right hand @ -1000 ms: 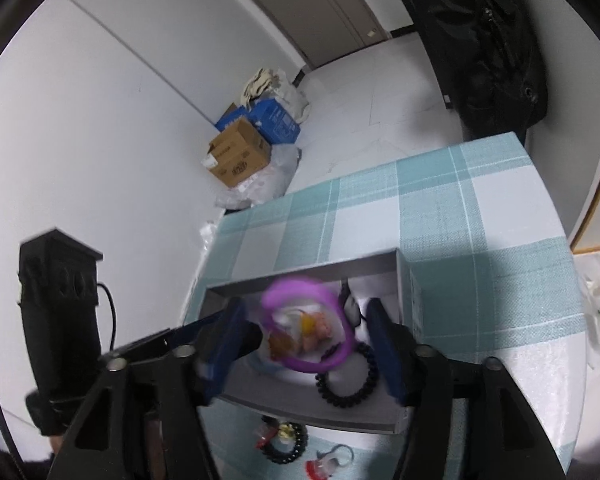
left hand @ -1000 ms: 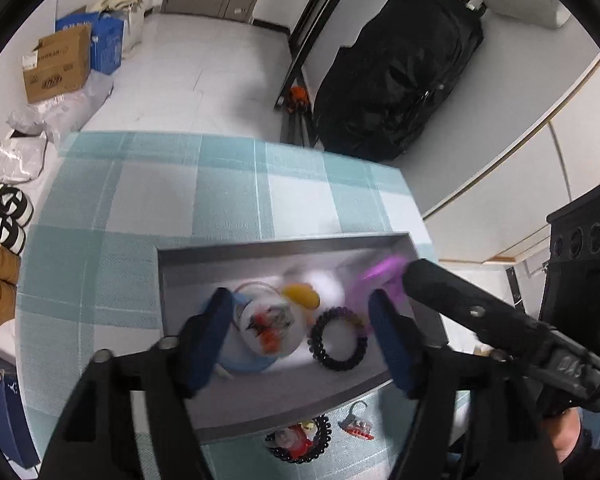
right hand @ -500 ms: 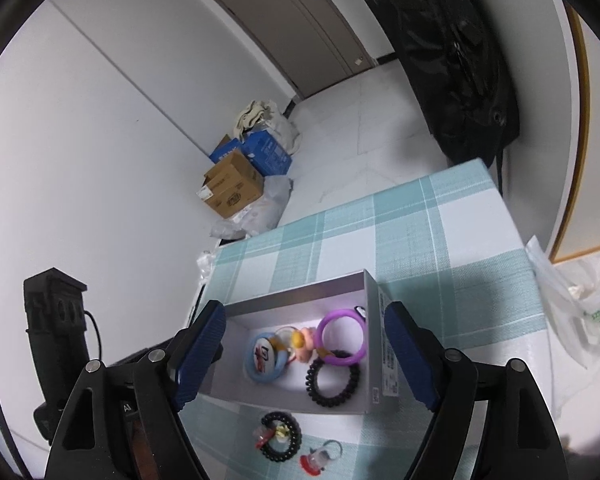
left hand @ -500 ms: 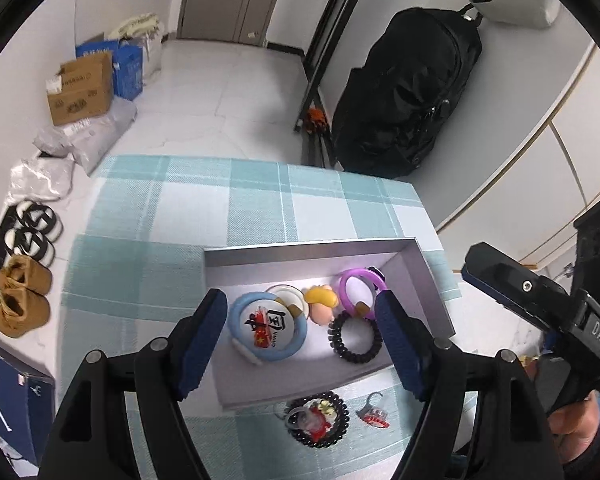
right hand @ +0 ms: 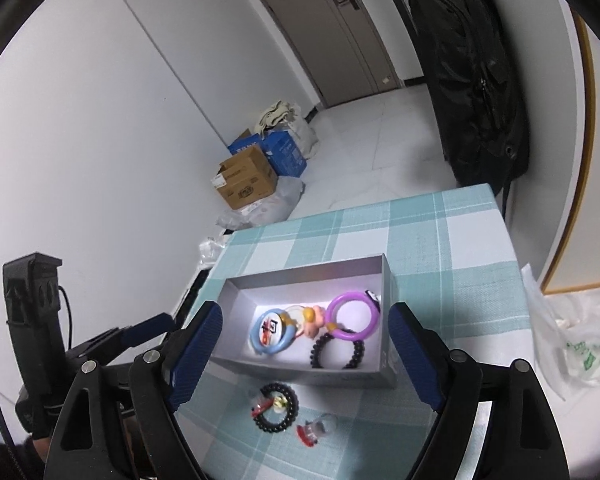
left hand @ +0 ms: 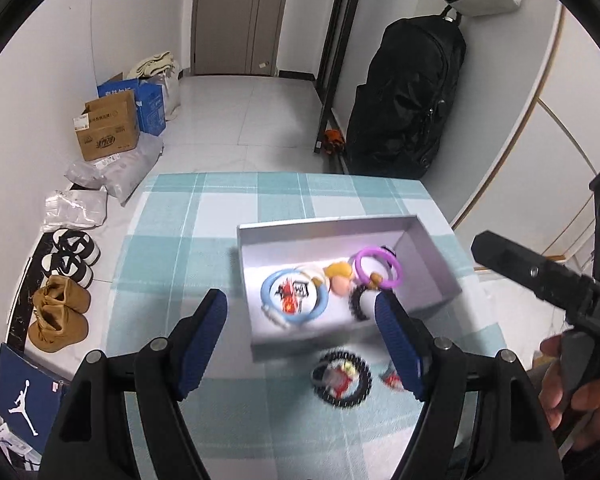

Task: Organize jewelry
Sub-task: 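Withdraw both tools from the box back toward the remaining jewelry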

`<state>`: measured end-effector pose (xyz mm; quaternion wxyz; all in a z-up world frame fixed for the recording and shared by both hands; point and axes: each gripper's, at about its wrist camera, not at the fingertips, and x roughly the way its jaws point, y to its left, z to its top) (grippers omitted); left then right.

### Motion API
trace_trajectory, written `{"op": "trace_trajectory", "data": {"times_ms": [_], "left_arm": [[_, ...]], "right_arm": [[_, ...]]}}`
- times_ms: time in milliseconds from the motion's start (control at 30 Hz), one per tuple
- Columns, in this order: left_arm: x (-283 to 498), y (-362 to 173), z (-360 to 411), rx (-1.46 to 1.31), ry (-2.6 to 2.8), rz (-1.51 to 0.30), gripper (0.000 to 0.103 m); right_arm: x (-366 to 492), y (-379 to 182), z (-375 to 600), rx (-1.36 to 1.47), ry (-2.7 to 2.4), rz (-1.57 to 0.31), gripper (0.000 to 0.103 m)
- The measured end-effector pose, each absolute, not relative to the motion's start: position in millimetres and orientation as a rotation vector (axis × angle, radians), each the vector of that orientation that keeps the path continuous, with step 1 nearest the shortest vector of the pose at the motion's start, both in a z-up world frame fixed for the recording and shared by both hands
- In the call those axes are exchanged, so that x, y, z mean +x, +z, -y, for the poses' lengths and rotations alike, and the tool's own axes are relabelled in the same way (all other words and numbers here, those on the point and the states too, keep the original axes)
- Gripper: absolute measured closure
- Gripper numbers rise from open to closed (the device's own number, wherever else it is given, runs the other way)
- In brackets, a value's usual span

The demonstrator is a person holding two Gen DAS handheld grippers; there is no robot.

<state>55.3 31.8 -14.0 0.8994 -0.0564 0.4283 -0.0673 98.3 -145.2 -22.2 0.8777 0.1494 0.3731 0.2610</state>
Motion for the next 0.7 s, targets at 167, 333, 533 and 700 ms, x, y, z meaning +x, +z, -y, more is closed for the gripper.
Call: {"op": "trace_trajectory", "data": {"times_ms": [167,333,533,700], "left_arm": [[46,-22,-43,-0.165,-0.128,-0.913,0.03],[40,-38,-52,-0.229,-0.126,-0.988,0.03],[39,-54,-55,-0.214,-0.106,-1.053,0.029],[36,-68,-52,-0.195,-0.112,-1.122,0.026]], "right_arm": [[81,-28,145,0.224,0.511,-0.76,0.016],[65,-32,135,0.068,0.487,-0.716,0.016],[54,-43,127,-0.025,0.506,-0.74,0.016],[54,-62,121,-0.07,0.522,-0.783,0.016]]}}
